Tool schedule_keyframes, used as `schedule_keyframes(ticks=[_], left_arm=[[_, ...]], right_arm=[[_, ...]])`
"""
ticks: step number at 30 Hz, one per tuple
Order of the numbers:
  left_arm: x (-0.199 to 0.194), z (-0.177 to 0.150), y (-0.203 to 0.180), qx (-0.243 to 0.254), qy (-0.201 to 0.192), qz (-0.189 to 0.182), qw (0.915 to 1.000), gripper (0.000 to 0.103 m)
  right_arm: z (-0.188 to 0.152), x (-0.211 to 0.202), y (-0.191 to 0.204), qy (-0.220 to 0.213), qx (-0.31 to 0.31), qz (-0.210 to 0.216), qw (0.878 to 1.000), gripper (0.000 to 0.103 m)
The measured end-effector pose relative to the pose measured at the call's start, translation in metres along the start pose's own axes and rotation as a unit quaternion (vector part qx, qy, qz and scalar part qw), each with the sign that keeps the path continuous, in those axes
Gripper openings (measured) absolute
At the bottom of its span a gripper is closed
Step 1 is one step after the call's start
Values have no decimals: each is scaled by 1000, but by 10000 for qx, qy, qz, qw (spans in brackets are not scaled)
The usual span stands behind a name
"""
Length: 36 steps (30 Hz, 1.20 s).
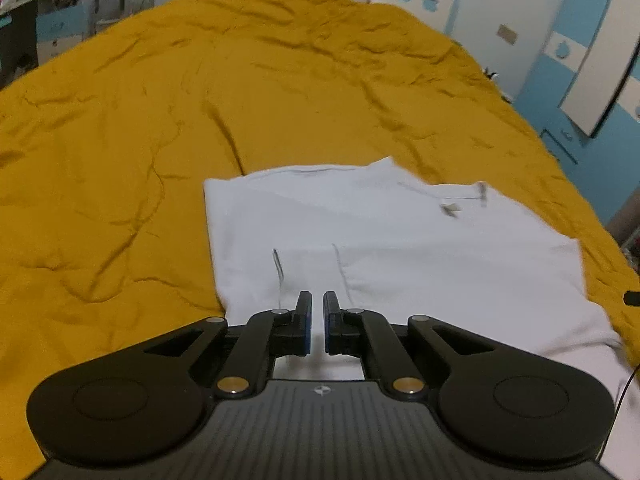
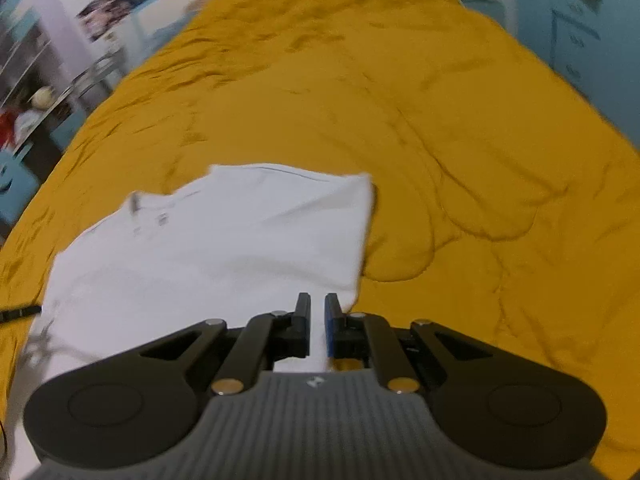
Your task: Fold small clothes
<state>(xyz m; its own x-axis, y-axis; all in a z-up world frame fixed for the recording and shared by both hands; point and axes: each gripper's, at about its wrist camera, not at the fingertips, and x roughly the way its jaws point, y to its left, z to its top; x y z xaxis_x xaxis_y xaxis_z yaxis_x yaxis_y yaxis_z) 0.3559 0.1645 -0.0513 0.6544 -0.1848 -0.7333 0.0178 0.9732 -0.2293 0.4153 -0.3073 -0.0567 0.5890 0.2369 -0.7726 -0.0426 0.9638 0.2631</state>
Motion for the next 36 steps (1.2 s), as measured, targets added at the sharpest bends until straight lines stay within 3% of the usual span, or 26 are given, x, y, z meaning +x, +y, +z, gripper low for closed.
schedule_keyframes(ticks=[4, 7, 9, 16, 23, 27, 29, 31, 36], left_arm=[[-40, -14, -13, 250, -104, -155, 9995, 4], [-68, -30, -29, 558, -122, -229, 9981, 4], [-87, -45, -39, 770, -128, -350, 9963, 5], [-127, -95, -65, 1526, -77, -581, 9866, 18], [-152, -142, -70, 2297, 180, -827, 9696, 32], [-166, -171, -68, 2638, 357, -782, 9607, 43], [-171, -185, -69, 2832, 444, -841, 9543, 50], [-177, -198, -72, 3078, 511, -938, 9454, 66], [-180, -229, -78, 3668, 661, -666, 9256, 68]], right_arm=[[-11, -48, 26, -121, -417, 157, 9989, 4], [-28, -81, 47, -179, -741, 260, 9967, 17], [-44, -100, 61, -217, -1048, 310, 9938, 20], [-115, -152, 95, -93, -1855, 450, 9816, 24], [-182, -177, 104, 238, -2371, 463, 9701, 32], [-216, -191, 106, 396, -2650, 455, 9624, 38], [-230, -194, 106, 457, -2736, 462, 9597, 39], [-244, -199, 108, 485, -2849, 462, 9562, 43], [-277, -196, 113, 623, -3286, 280, 9420, 54]])
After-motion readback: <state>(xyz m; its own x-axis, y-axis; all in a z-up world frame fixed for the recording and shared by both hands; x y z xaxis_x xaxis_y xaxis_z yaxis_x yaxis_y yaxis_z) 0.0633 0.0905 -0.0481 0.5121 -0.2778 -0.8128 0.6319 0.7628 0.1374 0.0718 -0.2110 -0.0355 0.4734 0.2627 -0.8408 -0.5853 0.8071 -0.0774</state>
